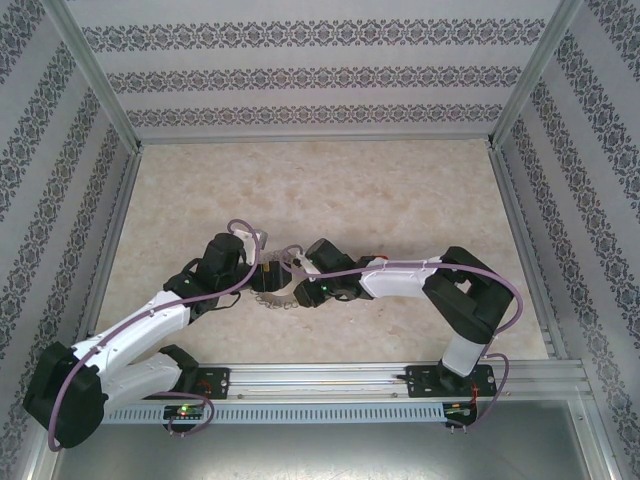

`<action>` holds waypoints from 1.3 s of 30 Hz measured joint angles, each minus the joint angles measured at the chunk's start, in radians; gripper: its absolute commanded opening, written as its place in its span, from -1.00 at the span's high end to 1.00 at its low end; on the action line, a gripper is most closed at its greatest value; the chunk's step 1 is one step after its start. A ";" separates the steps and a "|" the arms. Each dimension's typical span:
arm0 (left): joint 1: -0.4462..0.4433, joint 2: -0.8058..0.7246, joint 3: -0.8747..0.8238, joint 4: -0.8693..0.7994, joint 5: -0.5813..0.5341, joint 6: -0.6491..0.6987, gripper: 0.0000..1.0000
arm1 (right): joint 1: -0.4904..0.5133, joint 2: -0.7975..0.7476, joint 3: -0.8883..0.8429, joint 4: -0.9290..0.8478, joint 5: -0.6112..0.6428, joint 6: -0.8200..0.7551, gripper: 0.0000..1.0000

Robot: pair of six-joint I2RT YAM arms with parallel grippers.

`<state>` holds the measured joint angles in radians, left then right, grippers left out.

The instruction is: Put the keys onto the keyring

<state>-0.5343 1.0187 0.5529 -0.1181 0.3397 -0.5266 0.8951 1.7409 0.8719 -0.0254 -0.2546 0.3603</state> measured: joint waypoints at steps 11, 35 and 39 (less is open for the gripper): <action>0.007 -0.019 -0.003 -0.001 0.000 0.000 -0.64 | 0.006 0.000 0.005 -0.028 0.037 -0.021 0.69; 0.013 -0.143 -0.013 -0.056 0.018 0.006 -0.54 | 0.011 -0.321 -0.111 0.024 -0.014 -0.134 1.00; 0.013 -0.219 -0.020 -0.050 0.076 0.007 -0.40 | 0.011 -0.476 -0.163 0.078 -0.078 -0.178 1.00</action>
<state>-0.5217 0.8001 0.5331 -0.1684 0.4156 -0.5194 0.9062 1.2644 0.7090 0.0528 -0.3328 0.1822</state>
